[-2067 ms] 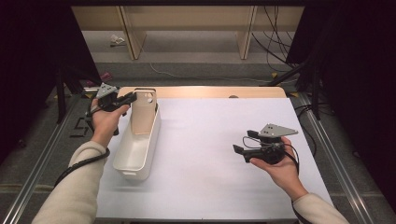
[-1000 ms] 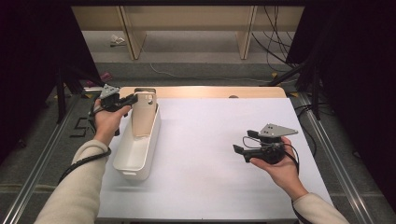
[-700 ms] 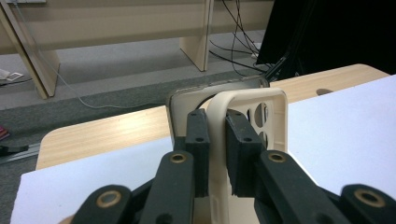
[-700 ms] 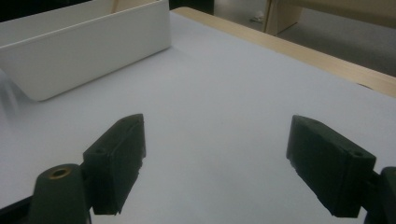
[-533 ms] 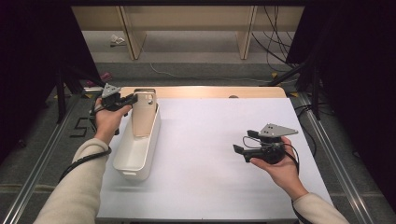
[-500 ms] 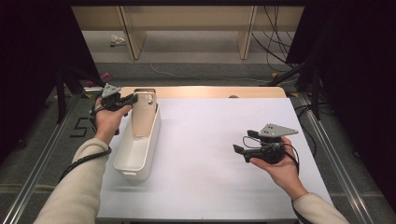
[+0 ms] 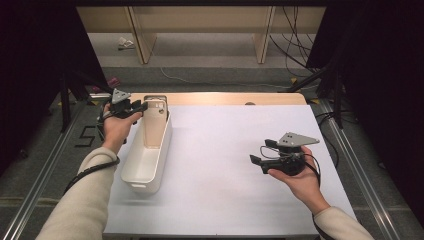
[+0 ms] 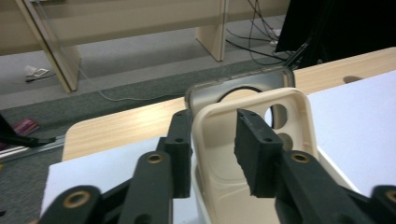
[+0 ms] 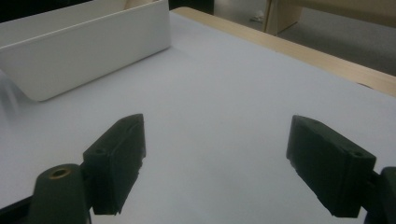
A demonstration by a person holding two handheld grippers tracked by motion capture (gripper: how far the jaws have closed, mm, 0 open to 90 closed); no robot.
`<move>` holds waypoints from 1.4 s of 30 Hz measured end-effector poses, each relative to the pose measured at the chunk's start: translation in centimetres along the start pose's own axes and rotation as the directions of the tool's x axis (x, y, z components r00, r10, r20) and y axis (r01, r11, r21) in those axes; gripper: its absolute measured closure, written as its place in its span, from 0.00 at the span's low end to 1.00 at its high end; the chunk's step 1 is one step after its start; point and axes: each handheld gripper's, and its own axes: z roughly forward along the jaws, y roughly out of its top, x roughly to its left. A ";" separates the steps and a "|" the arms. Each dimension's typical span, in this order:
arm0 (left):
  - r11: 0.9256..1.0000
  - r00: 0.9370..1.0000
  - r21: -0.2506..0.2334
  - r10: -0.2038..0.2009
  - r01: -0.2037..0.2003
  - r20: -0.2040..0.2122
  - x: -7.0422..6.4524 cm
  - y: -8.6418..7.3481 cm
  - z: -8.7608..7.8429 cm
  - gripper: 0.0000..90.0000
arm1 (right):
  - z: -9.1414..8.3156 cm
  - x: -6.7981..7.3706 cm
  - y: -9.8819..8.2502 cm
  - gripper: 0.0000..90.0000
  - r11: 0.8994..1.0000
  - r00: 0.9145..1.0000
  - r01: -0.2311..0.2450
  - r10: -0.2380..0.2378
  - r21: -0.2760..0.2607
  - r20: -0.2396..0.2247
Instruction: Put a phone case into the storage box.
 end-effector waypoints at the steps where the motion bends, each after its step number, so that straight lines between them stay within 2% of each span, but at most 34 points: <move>1: 1.000 1.000 0.000 0.001 -0.001 0.000 0.0 0.0 0.0 0.71 | 0.0 0.0 0.0 0.23 1.000 1.000 0.000 0.000 0.000 0.000; 10: 1.000 1.000 0.008 0.002 -0.002 -0.006 -0.2 0.3 -0.5 0.61 | 0.0 0.0 0.0 0.23 1.000 1.000 0.001 -0.001 0.000 0.000; 16: 1.000 1.000 0.013 -0.015 0.016 -0.019 -0.3 0.6 -0.9 0.48 | 0.0 0.0 0.0 0.22 1.000 1.000 0.001 -0.001 0.002 0.000; 19: 1.000 1.000 0.022 -0.012 0.013 -0.021 -0.5 0.7 -1.1 0.41 | 0.0 0.0 0.0 0.22 1.000 1.000 0.000 0.000 0.001 0.001; 26: 0.997 1.000 0.072 0.026 -0.025 -0.016 -1.2 1.0 -1.9 0.24 | 0.0 0.0 0.0 0.22 1.000 1.000 0.001 -0.001 0.003 -0.002; 33: 0.998 1.000 0.053 0.019 -0.020 0.016 -2.1 1.4 -2.9 0.13 | 0.0 0.0 0.0 0.21 1.000 1.000 0.000 0.000 0.004 -0.003; 42: 0.999 0.999 0.023 0.034 -0.035 0.040 -3.3 1.8 -4.4 0.06 | 0.0 0.0 0.0 0.21 1.000 1.000 -0.001 0.001 0.003 -0.002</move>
